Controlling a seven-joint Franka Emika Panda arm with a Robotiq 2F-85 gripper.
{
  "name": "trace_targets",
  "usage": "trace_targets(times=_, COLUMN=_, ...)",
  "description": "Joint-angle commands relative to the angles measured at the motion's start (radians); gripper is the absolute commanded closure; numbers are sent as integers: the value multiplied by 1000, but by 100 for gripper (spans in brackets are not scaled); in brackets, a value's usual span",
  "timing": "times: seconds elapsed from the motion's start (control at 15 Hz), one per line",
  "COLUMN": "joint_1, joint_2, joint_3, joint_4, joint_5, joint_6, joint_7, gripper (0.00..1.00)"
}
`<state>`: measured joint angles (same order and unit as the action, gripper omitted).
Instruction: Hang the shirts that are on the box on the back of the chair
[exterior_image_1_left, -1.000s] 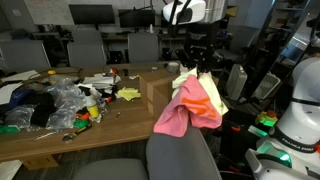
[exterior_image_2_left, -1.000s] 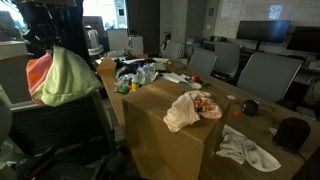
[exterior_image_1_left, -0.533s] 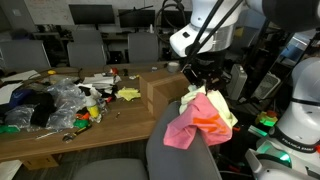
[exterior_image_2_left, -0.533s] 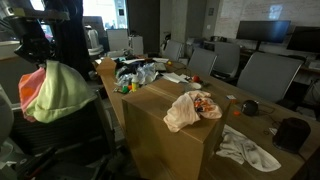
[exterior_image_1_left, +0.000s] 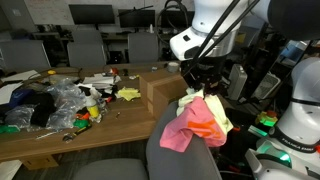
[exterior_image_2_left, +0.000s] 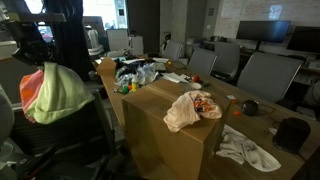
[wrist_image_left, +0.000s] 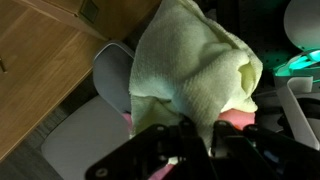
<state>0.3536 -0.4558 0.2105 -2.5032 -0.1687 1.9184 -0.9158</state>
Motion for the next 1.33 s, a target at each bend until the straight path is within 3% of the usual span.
trace_targets(times=0.0, joint_1=14, joint_2=-31, joint_3=-8, joint_4=-6, joint_5=10, joint_6=47, joint_7=36, gripper=97)
trace_targets(times=0.73, joint_1=11, joint_2=-2, joint_3=-2, joint_4=-35, joint_5=-8, joint_6=78, joint_7=73, gripper=97)
trace_targets(times=1.27, joint_1=12, joint_2=34, joint_3=28, joint_4=-47, joint_5=-36, joint_6=169, joint_7=139, gripper=97)
